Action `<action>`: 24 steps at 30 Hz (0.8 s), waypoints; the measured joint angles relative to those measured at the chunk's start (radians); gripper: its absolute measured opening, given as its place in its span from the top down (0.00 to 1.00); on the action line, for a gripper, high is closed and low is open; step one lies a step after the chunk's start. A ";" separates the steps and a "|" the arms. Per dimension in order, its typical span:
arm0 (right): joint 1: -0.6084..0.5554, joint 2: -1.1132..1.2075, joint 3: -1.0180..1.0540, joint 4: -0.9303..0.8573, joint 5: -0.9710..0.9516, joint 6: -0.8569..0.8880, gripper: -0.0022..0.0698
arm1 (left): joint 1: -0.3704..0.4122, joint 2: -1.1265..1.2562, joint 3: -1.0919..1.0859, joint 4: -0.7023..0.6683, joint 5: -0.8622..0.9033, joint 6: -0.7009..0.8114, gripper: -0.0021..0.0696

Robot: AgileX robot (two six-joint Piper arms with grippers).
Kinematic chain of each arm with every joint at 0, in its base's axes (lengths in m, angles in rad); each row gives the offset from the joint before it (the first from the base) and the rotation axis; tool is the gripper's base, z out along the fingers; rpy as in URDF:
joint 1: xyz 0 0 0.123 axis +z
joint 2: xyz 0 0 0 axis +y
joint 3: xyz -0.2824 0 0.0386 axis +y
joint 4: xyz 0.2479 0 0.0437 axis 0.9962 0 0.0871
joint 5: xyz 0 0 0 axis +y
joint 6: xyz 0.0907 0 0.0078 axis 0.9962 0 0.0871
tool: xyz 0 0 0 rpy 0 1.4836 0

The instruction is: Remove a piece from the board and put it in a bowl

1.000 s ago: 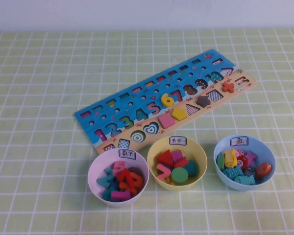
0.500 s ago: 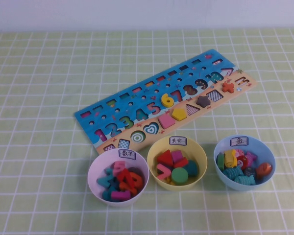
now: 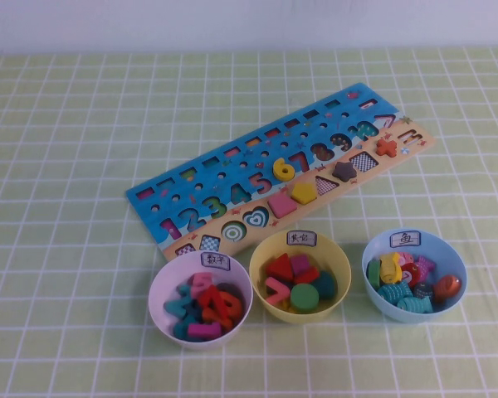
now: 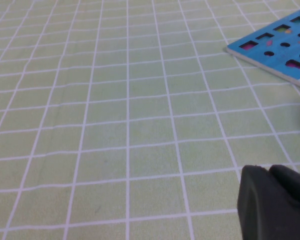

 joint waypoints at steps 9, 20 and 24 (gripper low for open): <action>0.000 0.355 -0.366 -0.008 0.197 -0.002 0.99 | 0.000 0.000 0.000 0.000 0.000 0.000 0.98; 0.069 0.680 -0.672 -0.064 0.243 -0.026 0.99 | 0.000 0.000 0.000 0.000 0.000 0.000 0.98; 0.086 0.767 -0.739 -0.068 0.245 -0.032 0.97 | 0.000 0.000 0.000 0.000 0.000 0.000 0.98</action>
